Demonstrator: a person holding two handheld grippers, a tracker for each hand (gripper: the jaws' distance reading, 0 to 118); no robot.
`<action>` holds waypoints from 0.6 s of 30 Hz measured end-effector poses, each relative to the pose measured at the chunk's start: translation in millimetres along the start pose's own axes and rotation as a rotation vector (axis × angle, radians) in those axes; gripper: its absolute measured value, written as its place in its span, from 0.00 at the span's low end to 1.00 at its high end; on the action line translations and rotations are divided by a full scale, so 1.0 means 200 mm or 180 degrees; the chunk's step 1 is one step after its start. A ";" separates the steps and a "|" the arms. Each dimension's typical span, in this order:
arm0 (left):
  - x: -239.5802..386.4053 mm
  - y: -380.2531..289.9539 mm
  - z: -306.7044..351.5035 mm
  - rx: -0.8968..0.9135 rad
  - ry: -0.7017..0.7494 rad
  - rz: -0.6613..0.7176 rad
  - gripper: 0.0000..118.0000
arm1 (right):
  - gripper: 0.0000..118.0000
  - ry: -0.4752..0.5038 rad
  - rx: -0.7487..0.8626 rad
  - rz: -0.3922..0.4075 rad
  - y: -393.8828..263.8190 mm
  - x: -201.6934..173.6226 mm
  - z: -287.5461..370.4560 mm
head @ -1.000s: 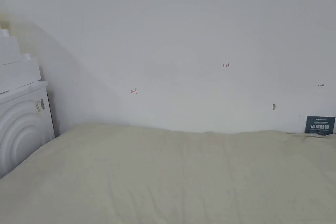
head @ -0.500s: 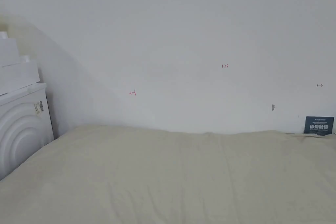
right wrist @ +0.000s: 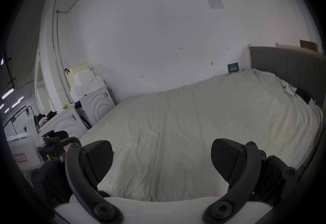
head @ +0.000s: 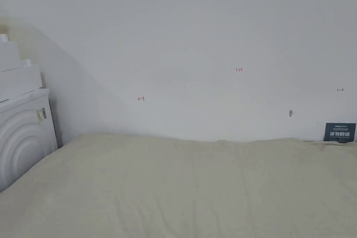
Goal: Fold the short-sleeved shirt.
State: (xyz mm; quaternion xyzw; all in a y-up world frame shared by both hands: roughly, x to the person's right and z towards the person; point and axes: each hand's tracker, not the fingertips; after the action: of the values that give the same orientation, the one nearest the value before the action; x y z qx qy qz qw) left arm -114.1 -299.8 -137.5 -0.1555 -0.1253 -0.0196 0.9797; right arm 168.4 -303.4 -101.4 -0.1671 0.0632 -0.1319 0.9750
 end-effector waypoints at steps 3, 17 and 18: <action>0.00 0.00 0.00 -0.0015 -0.0003 -0.0001 1.00 | 0.95 0.0139 0.0011 -0.0019 0.02 -0.03 0.01; 0.00 0.02 0.01 0.0024 0.0026 -0.0031 1.00 | 0.95 -0.0103 0.0022 0.0004 0.03 -0.03 -0.02; 0.00 0.02 0.01 0.0028 0.0023 -0.0031 1.00 | 0.95 -0.0151 0.0015 0.0015 0.03 -0.03 -0.03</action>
State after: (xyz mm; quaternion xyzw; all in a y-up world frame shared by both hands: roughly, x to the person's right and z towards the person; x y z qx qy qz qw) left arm -113.6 -295.4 -136.3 -0.1506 -0.1227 -0.0244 0.9807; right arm 164.0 -298.4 -107.7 -0.1676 0.0400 -0.1258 0.9770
